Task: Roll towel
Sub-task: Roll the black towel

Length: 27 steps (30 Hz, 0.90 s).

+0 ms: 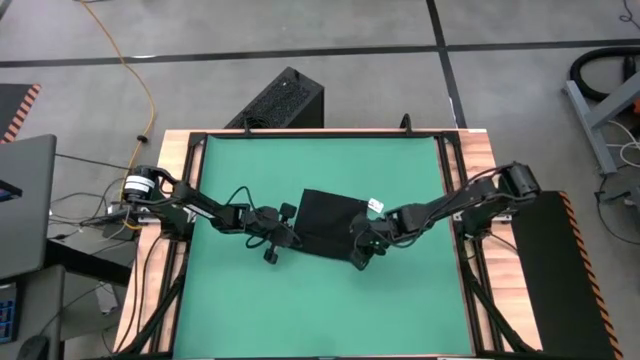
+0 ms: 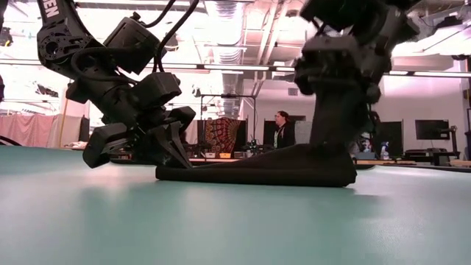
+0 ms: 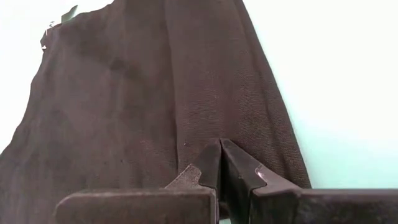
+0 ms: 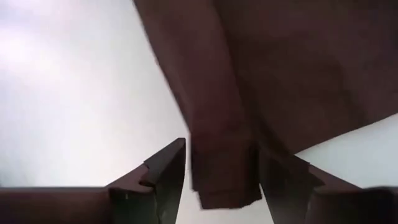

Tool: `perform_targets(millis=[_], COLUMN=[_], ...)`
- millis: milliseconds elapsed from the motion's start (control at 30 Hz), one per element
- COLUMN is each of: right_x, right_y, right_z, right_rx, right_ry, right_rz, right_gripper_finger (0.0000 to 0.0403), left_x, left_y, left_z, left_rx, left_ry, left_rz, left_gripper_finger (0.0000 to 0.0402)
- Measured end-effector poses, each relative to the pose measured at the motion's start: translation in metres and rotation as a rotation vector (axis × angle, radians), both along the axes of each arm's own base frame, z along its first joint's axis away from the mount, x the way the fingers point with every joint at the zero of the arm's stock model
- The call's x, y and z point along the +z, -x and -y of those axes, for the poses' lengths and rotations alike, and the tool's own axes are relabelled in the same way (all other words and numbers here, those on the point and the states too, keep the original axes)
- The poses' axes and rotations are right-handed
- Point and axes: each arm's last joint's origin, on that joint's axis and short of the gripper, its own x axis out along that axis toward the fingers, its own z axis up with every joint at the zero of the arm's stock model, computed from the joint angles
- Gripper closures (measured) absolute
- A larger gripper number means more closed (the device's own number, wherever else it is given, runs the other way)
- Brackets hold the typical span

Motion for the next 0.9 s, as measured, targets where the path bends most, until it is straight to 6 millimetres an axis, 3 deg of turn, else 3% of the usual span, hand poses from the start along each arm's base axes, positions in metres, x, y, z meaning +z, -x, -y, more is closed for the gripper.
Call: perform_targets(millis=[233, 333, 433, 533, 700, 900], right_x=[0.020, 0.036, 0.042, 0.031, -0.006, -0.044], right_y=[0.017, 0.019, 0.021, 0.023, 0.019, 0.008], right_z=[0.007, -0.009, -0.029, -0.049, -0.074, -0.082], right_rx=[0.007, 0.112, 0.104, 0.083, 0.067, 0.074], right_ry=[0.135, 0.311, 0.494, 0.623, 0.684, 0.709], right_rz=[-0.006, 0.136, 0.230, 0.236, 0.197, 0.155], right_gripper_finger=[0.0194, 0.0202, 0.0217, 0.0250, 0.0313, 0.0353], left_x=[0.000, 0.000, 0.000, -0.001, 0.000, 0.000], left_y=[0.000, 0.000, 0.000, 0.000, 0.000, 0.000], left_z=[0.000, -0.001, -0.004, -0.007, -0.008, -0.008], left_rx=[0.000, 0.005, 0.021, 0.033, 0.039, 0.057], left_ry=[0.000, 0.000, 0.009, 0.015, 0.016, 0.041], left_rz=[0.000, 0.000, -0.002, -0.009, -0.003, -0.002], left_gripper_finger=[0.0401, 0.0401, 0.0401, 0.0401, 0.0402, 0.0402])
